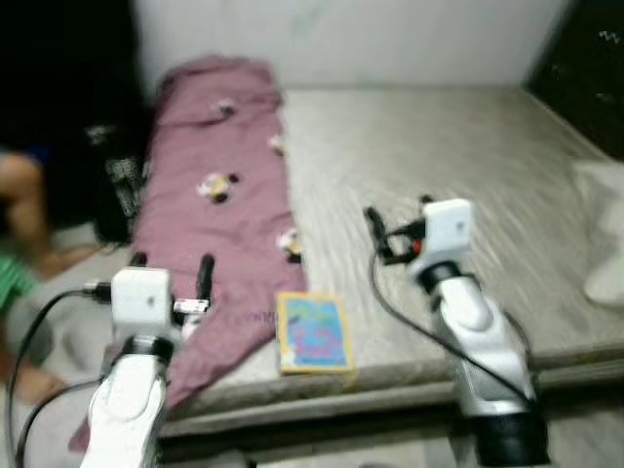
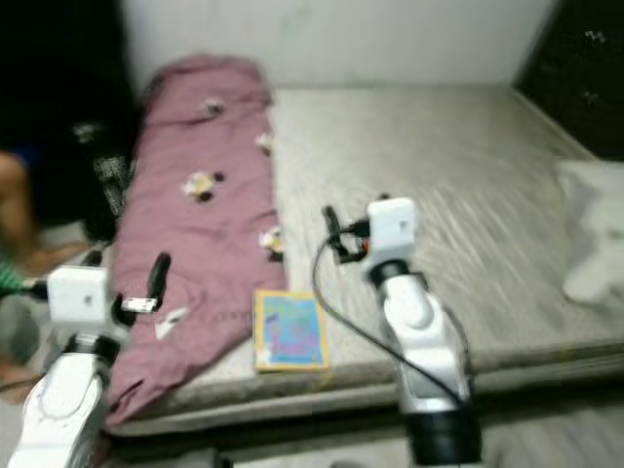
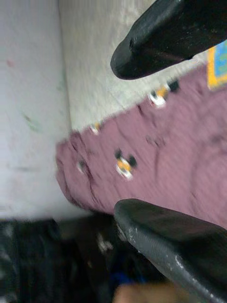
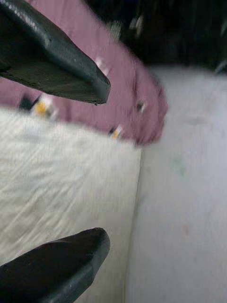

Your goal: Clean up the room

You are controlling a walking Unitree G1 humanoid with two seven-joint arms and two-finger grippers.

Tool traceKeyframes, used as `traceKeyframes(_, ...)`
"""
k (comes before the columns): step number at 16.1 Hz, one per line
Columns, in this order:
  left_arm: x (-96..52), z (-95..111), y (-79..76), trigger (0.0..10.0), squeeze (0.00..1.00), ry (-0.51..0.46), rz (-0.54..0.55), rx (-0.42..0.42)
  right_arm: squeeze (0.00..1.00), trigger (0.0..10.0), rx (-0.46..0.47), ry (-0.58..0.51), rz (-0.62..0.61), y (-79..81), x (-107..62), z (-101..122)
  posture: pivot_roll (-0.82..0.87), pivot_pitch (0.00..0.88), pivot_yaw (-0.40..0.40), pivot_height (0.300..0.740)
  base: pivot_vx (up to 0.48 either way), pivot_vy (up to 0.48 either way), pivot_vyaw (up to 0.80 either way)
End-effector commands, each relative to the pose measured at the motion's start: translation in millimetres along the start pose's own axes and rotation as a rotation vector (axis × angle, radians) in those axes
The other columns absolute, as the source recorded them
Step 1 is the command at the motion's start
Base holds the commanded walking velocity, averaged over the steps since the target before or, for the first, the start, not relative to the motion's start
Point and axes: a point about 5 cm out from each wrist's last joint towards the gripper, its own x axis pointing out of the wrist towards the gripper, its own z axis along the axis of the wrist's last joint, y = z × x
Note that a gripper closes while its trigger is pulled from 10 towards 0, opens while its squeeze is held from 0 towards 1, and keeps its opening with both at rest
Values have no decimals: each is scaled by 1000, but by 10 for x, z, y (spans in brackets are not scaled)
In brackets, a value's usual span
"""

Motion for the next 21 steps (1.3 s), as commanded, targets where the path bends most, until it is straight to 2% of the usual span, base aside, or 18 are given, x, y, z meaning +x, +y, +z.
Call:
traceKeyframes(1, 6, 4, 31, 10000, 0, 7, 35, 33, 0, 10000, -7, -11, -16, -27, 16, 34, -19, 0, -64, 740, 0, 0, 0)
traceKeyframes(4, -3, 1, 19, 10000, 0, 12, 18, 29, 0, 10000, -35, -19, -17, 9, 23, 36, -17, 0, -57, 740, 0, 0, 0)
traceKeyframes(8, -13, -9, -10, 10000, 0, 17, 3, 27, 0, 10000, -28, -12, -32, 64, 13, 0, -15, 0, -50, 740, 0, 0, 511)
traceKeyframes(12, 0, -11, -7, 10000, 0, 17, 6, 21, 0, 10000, -30, -12, -44, 44, 37, -5, -21, 0, -49, 740, 0, -274, 614)
traceKeyframes(21, 14, -20, -25, 10000, 0, 16, 3, 4, 0, 10000, -34, -10, -51, 13, 53, -16, -28, 0, -55, 740, 0, -313, 0)
